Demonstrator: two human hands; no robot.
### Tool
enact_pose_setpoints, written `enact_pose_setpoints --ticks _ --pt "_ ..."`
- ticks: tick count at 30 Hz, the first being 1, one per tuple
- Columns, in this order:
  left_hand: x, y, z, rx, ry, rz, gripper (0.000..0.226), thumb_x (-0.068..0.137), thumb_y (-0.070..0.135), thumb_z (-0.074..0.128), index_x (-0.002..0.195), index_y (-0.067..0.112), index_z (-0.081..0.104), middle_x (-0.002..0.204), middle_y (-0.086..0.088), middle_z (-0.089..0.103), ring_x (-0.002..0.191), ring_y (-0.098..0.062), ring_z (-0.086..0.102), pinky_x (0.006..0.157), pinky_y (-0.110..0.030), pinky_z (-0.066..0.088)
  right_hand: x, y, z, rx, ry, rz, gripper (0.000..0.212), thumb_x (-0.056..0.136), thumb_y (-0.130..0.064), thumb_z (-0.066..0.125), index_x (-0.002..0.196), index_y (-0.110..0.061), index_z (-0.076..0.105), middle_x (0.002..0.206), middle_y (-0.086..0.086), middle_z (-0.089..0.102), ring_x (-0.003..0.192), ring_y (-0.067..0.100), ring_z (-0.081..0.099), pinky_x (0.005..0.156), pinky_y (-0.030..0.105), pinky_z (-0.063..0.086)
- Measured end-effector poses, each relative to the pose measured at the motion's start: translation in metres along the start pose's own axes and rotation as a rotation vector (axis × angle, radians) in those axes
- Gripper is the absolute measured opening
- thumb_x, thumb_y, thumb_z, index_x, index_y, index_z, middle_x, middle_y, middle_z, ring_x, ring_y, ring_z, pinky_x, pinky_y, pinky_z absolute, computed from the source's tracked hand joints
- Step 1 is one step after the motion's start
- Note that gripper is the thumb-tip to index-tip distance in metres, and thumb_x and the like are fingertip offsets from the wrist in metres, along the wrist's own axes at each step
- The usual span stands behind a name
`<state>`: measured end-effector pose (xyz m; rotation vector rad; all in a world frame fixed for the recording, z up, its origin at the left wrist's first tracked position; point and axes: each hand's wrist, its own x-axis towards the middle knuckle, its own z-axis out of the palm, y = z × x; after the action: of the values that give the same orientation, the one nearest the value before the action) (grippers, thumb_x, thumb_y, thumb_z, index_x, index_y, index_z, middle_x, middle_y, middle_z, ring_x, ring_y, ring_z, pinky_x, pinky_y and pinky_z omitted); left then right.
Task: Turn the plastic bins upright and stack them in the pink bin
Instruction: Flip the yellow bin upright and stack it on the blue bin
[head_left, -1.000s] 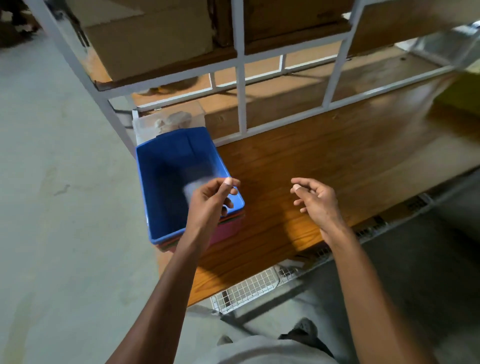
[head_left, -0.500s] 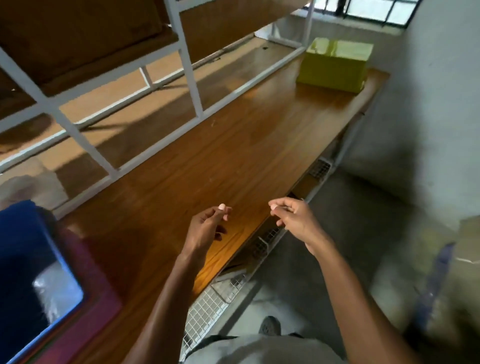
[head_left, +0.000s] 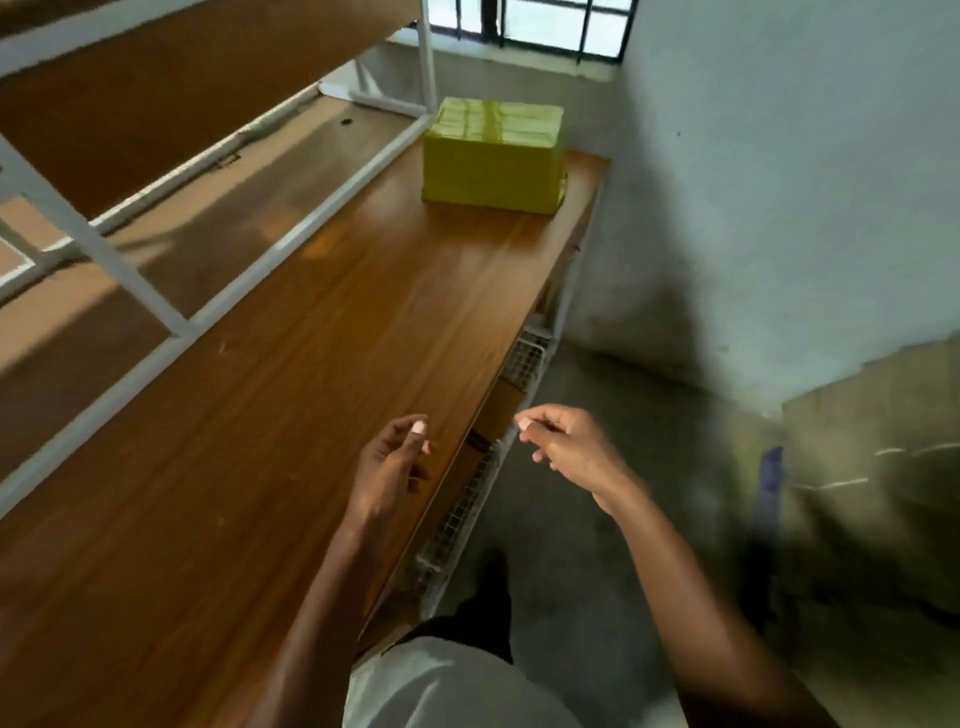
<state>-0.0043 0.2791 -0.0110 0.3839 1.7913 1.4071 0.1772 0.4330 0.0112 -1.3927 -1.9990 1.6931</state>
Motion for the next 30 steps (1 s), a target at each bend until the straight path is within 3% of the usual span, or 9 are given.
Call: enact_pose_setpoints --ticks 5,10,13,19,30 --pt "0.081 0.027 0.05 0.034 -0.046 -0.034 0.024 0.106 0.035 0.057 0.105 0.022 0.077 0.092 -0.001 0.071 0.073 -0.018 0.061 0.062 -0.027 0.045 0.068 -0.004 -0.058 0.013 0.07 0.098 0.021 0.105 -0.028 0.061 0.119 -0.023 0.075 0.107 -0.002 0.077 0.077 0.01 0.067 0.061 0.014 0.047" --pt "0.153 0.061 0.108 0.032 -0.152 -0.108 0.03 0.107 0.029 0.056 0.113 0.006 0.074 0.101 -0.004 0.072 0.078 -0.02 0.057 0.062 -0.026 0.044 0.134 -0.01 -0.111 0.077 0.151 0.148 0.018 0.103 -0.028 0.061 0.114 -0.026 0.076 0.105 -0.001 0.078 0.077 0.012 0.067 0.066 0.022 0.048" --pt "0.197 0.085 0.143 0.054 -0.19 -0.092 0.027 0.107 0.029 0.056 0.112 0.011 0.075 0.098 -0.006 0.071 0.076 -0.019 0.058 0.062 -0.026 0.044 0.174 -0.017 -0.145 0.095 0.146 0.149 0.019 0.104 -0.028 0.061 0.116 -0.027 0.075 0.105 -0.003 0.077 0.082 0.013 0.069 0.068 0.024 0.05" --pt "0.283 0.127 0.214 0.06 -0.112 -0.063 0.028 0.109 0.03 0.053 0.112 0.015 0.076 0.098 -0.004 0.071 0.077 -0.02 0.06 0.06 -0.023 0.047 0.28 -0.032 -0.222 0.062 0.088 0.081 0.019 0.104 -0.028 0.061 0.117 -0.027 0.074 0.106 -0.005 0.076 0.081 0.012 0.068 0.068 0.022 0.048" --pt "0.386 0.177 0.322 -0.165 0.158 -0.077 0.022 0.107 0.028 0.057 0.1 0.016 0.074 0.082 0.004 0.07 0.065 -0.016 0.057 0.055 -0.025 0.04 0.449 -0.084 -0.331 -0.052 -0.144 -0.006 0.022 0.105 -0.033 0.06 0.121 -0.023 0.072 0.112 0.001 0.075 0.078 0.011 0.066 0.057 0.012 0.047"
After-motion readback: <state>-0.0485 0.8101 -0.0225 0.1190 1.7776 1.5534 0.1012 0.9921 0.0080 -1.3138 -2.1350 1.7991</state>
